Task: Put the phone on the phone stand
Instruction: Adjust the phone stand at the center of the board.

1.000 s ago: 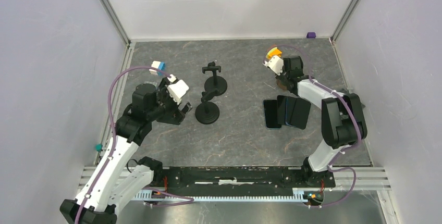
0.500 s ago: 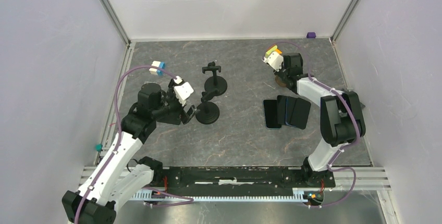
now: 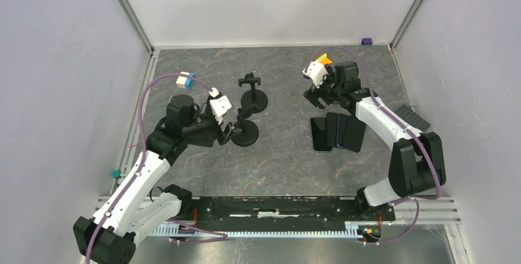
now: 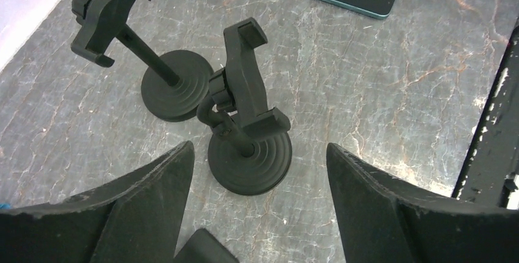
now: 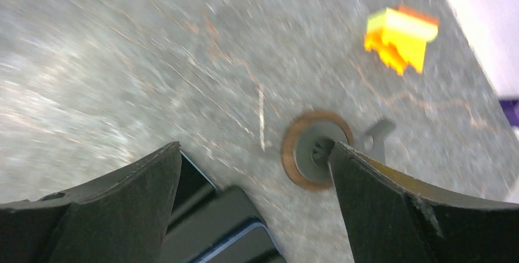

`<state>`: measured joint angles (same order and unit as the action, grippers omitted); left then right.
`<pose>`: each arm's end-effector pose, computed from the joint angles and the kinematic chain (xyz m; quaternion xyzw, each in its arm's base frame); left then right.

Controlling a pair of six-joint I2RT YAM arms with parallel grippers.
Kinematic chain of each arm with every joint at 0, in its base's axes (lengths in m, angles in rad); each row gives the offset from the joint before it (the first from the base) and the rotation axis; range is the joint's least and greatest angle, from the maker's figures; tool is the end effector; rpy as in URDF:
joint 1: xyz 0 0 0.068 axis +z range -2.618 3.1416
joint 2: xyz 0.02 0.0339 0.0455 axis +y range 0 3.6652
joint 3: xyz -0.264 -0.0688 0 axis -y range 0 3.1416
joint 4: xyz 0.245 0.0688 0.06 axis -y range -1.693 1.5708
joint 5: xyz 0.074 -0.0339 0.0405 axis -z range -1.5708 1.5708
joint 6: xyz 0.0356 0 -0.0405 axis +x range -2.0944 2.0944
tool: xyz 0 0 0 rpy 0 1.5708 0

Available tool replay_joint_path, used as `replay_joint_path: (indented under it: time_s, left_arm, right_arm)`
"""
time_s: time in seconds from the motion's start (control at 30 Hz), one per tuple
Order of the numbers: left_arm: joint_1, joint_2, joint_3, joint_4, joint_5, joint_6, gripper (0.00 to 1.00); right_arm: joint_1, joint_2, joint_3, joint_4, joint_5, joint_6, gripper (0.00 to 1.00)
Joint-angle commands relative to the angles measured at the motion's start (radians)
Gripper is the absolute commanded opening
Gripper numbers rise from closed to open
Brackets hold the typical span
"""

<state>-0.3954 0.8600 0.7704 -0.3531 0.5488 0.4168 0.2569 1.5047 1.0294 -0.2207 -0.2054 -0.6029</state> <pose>0.1695 -0.0909 0.3067 0.4544 0.6901 -0.2235 0.5170 0.3187 0.0912 0.2484 -0.4150 0.8010 0.0190 0.4310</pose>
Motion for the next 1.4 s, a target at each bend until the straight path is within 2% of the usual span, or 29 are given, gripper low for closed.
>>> replay_joint_path:
  time_s: [0.0,0.13,0.2,0.6,0.77,0.9,1.03,1.2,1.37]
  left_arm:
    - [-0.024,0.016,0.076,-0.032,0.036,-0.046,0.80]
    - [-0.059,0.057,0.121,-0.068,0.023,-0.059,0.65]
    - [-0.066,0.075,0.129,-0.067,0.013,-0.076,0.61]
    - [-0.071,0.061,0.074,-0.013,-0.041,-0.121,0.43]
    - [-0.072,0.066,0.053,-0.003,-0.035,-0.125,0.42]
    - [-0.072,0.063,0.038,0.014,-0.047,-0.133,0.52]
    - [-0.072,0.057,0.031,0.033,-0.067,-0.143,0.54]
    - [-0.071,0.061,0.025,0.058,-0.074,-0.155,0.53]
    - [-0.072,0.079,0.021,0.085,-0.077,-0.166,0.46]
  right_arm:
    - [0.047,-0.074,0.105,-0.058,-0.310,0.097,0.96]
    - [0.132,-0.107,0.136,-0.046,-0.469,0.119,0.94]
    - [0.177,-0.114,0.144,-0.021,-0.508,0.131,0.93]
    - [0.351,0.008,0.259,-0.013,-0.563,0.109,0.79]
    - [0.390,0.060,0.282,-0.008,-0.567,0.114,0.75]
    - [0.405,0.090,0.292,0.004,-0.577,0.127,0.71]
    - [0.413,0.113,0.312,0.004,-0.589,0.138,0.66]
    - [0.414,0.128,0.323,0.003,-0.600,0.150,0.57]
    - [0.415,0.132,0.324,0.004,-0.609,0.159,0.47]
